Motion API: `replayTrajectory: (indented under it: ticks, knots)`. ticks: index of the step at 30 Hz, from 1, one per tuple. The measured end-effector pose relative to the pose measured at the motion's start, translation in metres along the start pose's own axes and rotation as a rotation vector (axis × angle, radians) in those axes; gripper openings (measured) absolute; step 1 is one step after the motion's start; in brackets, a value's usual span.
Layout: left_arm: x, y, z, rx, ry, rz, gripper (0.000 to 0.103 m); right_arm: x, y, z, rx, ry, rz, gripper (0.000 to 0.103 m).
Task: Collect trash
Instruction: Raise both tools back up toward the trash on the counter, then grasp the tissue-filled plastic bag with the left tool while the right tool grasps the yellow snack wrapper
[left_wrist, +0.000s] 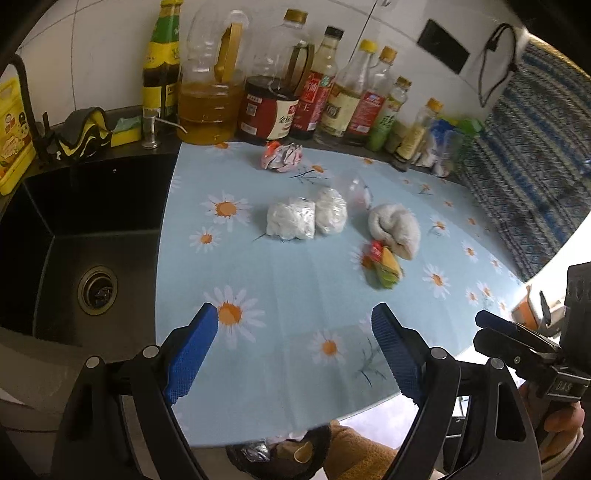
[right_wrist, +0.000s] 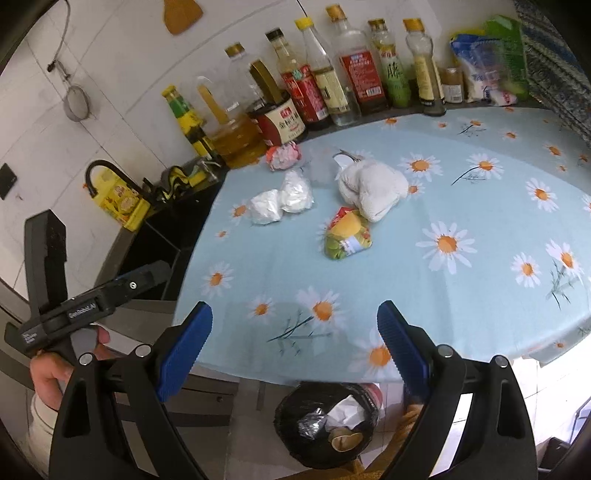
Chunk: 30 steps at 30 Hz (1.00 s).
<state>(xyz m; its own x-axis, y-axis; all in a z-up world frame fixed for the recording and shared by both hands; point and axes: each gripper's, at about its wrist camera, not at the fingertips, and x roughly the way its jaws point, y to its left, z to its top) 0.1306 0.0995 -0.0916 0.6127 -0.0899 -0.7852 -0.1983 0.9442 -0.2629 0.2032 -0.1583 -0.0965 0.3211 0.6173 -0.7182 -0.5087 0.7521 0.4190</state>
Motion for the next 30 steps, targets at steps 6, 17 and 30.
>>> replayTrajectory:
  ticks: [6,17,30]
  knots:
    - [0.04,-0.003,0.023,-0.006,0.032,0.056,0.083,0.037,-0.015,0.02,-0.047,0.024,-0.027,0.09]
    - [0.101,-0.003,0.053,-0.004,0.097,0.112,0.083,0.087,-0.03,0.041,-0.088,0.056,-0.049,0.09]
    - [0.142,0.0,0.075,-0.01,0.13,0.157,0.083,0.108,-0.042,0.046,-0.096,0.083,-0.043,0.082]
